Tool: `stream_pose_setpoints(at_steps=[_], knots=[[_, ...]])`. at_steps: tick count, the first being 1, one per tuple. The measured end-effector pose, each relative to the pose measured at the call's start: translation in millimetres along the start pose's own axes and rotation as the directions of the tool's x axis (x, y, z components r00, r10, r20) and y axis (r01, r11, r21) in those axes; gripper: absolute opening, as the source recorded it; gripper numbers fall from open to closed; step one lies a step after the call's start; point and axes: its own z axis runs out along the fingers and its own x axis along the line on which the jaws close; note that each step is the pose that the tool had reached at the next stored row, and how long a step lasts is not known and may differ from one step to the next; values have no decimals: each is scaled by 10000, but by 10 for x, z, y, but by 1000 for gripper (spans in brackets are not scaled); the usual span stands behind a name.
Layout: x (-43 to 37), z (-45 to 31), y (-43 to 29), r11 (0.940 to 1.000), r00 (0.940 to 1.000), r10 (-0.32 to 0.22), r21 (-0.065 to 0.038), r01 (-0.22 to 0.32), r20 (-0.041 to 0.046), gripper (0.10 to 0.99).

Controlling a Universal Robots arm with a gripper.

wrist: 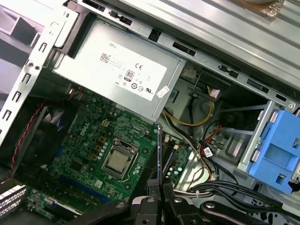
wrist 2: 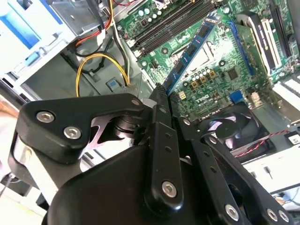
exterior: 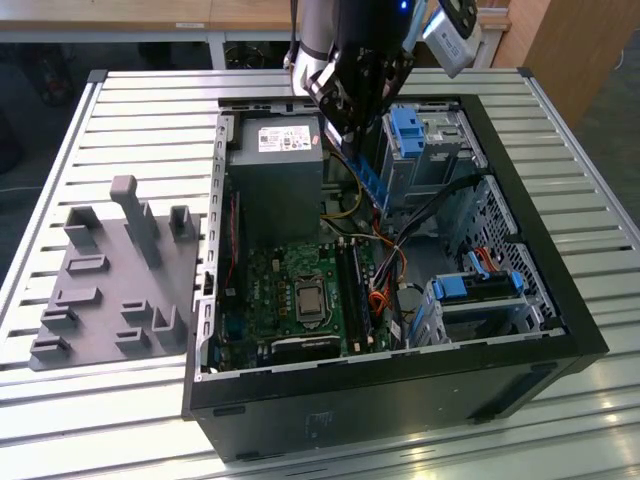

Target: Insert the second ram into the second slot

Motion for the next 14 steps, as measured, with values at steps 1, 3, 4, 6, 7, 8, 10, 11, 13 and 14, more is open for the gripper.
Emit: stream_pose_setpoints(at_steps=[1, 3, 4, 6, 7, 8, 10, 11, 13, 14], knots=[[0, 0, 0, 10000, 10000, 88, 2, -88, 3, 137], [0, 1, 0, 9996, 9996, 267, 4, -267, 9, 137], [0, 0, 0, 9994, 9993, 360, 6, -360, 12, 137], [0, 1, 0, 9986, 9986, 524, 7, -524, 19, 137], [0, 1, 0, 9982, 9982, 607, 8, -607, 21, 137], [0, 1, 0, 9976, 9976, 689, 9, -689, 25, 137], [0, 1, 0, 9963, 9963, 855, 11, -855, 30, 137], [0, 1, 0, 9955, 9955, 943, 13, -943, 34, 137], [0, 2, 0, 9938, 9938, 1108, 15, -1108, 40, 137], [0, 2, 0, 9929, 9928, 1193, 15, -1193, 43, 137]])
